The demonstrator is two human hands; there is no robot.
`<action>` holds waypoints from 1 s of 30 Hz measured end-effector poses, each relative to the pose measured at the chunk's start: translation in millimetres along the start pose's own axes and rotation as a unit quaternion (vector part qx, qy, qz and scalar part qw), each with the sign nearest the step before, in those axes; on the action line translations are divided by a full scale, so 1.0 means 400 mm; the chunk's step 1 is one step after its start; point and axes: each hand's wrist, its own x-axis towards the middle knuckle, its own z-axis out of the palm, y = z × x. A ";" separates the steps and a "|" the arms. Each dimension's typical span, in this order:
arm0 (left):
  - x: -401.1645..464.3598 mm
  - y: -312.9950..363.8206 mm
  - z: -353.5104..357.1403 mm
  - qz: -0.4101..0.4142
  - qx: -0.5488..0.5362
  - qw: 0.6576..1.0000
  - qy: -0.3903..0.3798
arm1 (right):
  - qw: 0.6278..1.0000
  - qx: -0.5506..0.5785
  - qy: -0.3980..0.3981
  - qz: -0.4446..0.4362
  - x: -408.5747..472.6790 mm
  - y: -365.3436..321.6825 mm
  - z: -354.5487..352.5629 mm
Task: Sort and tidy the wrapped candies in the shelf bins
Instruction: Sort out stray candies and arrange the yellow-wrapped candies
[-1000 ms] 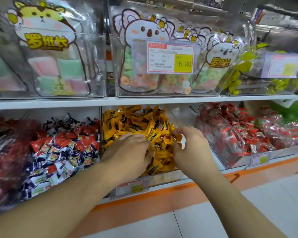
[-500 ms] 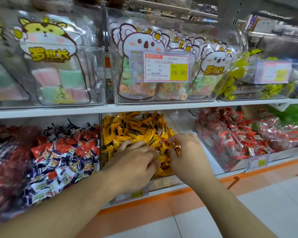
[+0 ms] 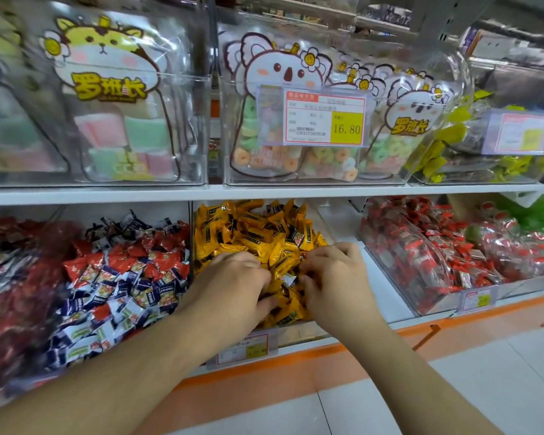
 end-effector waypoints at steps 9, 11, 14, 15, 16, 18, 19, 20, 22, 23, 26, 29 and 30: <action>-0.028 -0.002 0.005 0.002 -0.042 0.999 0.029 | 0.998 -0.052 -0.005 0.030 0.013 -0.015 0.025; -0.028 -0.006 0.004 0.021 -0.040 0.998 0.034 | 0.997 -0.069 -0.005 0.040 0.017 -0.025 0.029; -0.029 -0.009 0.006 0.027 -0.038 0.998 0.035 | 0.995 -0.083 -0.011 0.054 0.019 -0.040 0.030; -0.029 -0.009 0.007 0.028 -0.037 0.998 0.035 | 0.995 -0.083 -0.011 0.058 0.019 -0.042 0.032; -0.030 -0.010 0.008 0.029 -0.038 0.998 0.034 | 0.995 -0.080 -0.009 0.059 0.019 -0.043 0.035; -0.031 -0.008 0.007 0.030 -0.040 0.998 0.031 | 0.996 -0.065 0.005 0.054 0.018 -0.038 0.040; -0.032 -0.008 0.006 0.030 -0.042 0.998 0.028 | 0.997 -0.054 0.015 0.049 0.016 -0.035 0.041; -0.034 -0.007 0.005 0.028 -0.046 0.998 0.024 | 0.998 -0.037 0.021 0.049 0.015 -0.032 0.039; -0.036 -0.006 0.000 0.025 -0.063 0.997 0.025 | 0.998 0.007 0.016 0.065 0.014 -0.029 0.023; -0.038 -0.006 -0.002 0.023 -0.078 0.996 0.030 | 0.997 0.024 0.006 0.076 0.016 -0.029 0.009; -0.046 -0.002 -0.015 0.006 -0.145 0.988 0.044 | 0.996 0.053 -0.007 0.077 0.025 -0.039 -0.049; -0.059 -0.005 -0.040 -0.008 -0.177 0.980 0.088 | 0.989 0.124 -0.033 0.076 0.024 -0.080 -0.110; -0.067 -0.008 -0.049 -0.010 -0.178 0.979 0.100 | 0.982 0.164 -0.047 0.084 0.019 -0.097 -0.124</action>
